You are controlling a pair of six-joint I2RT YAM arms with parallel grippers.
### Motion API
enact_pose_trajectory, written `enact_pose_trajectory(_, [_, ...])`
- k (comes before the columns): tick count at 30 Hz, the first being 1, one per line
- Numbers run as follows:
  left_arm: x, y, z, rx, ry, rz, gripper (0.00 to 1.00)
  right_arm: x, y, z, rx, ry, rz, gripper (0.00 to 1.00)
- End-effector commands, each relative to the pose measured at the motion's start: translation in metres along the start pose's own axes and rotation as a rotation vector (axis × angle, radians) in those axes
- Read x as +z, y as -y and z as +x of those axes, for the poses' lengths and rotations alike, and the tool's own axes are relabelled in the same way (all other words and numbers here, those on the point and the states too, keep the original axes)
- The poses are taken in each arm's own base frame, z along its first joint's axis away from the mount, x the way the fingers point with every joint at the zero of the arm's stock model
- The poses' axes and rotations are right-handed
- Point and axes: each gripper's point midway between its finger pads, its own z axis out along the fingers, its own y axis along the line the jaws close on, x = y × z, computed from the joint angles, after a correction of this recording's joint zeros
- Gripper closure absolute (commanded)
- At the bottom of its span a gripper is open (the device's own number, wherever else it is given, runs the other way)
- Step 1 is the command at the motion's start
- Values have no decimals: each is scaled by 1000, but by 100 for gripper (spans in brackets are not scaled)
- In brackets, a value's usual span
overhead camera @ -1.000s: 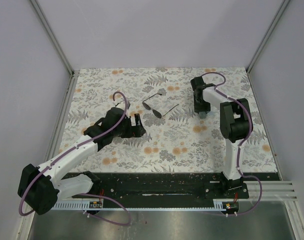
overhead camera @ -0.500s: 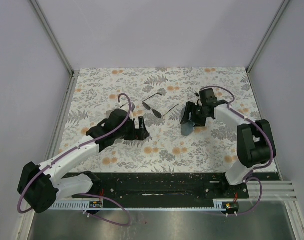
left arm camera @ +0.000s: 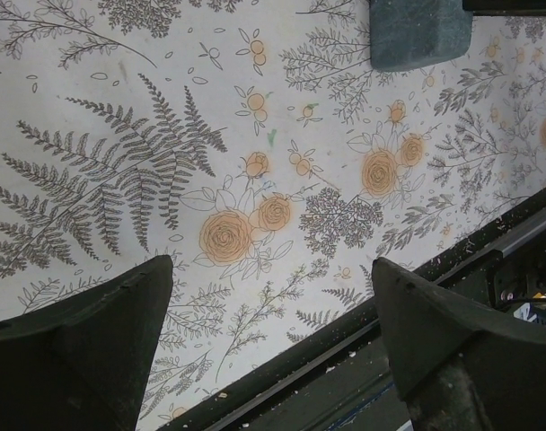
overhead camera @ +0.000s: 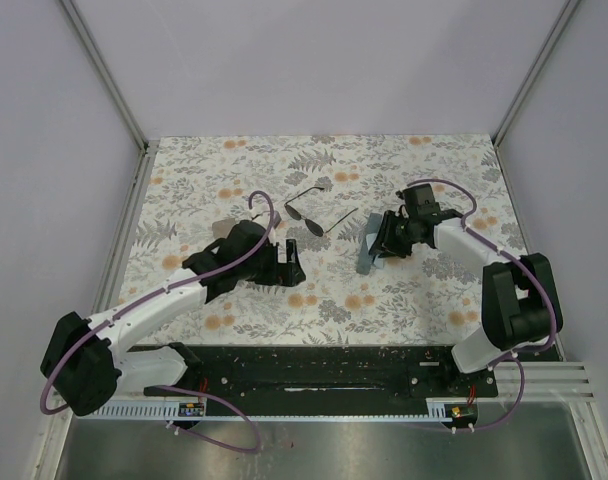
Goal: Organize the sunglasses
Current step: Pick up the glasses cleaning cloth from the sunglasses case, then set down the glasses cleaning cloth at the center of the board, then move the sunglasses case to the center of the board.
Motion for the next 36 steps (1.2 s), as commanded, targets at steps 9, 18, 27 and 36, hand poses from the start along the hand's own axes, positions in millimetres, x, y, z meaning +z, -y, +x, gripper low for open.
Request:
enact_pose_trajectory(9, [9,20,-3,20,2,83,5,-25,21,-25,24,168,162,85])
enact_pose_trajectory(18, [7,18,-5,30,4,61,5,-52,47,-50,50,265,347,31])
enact_pose_trajectory(27, [1,17,-8,35,15,28,5,-43,-4,-54,-19,234,76,21])
enact_pose_trajectory(36, [-4,17,-12,26,36,1,5,-27,-34,-57,-76,166,-18,25])
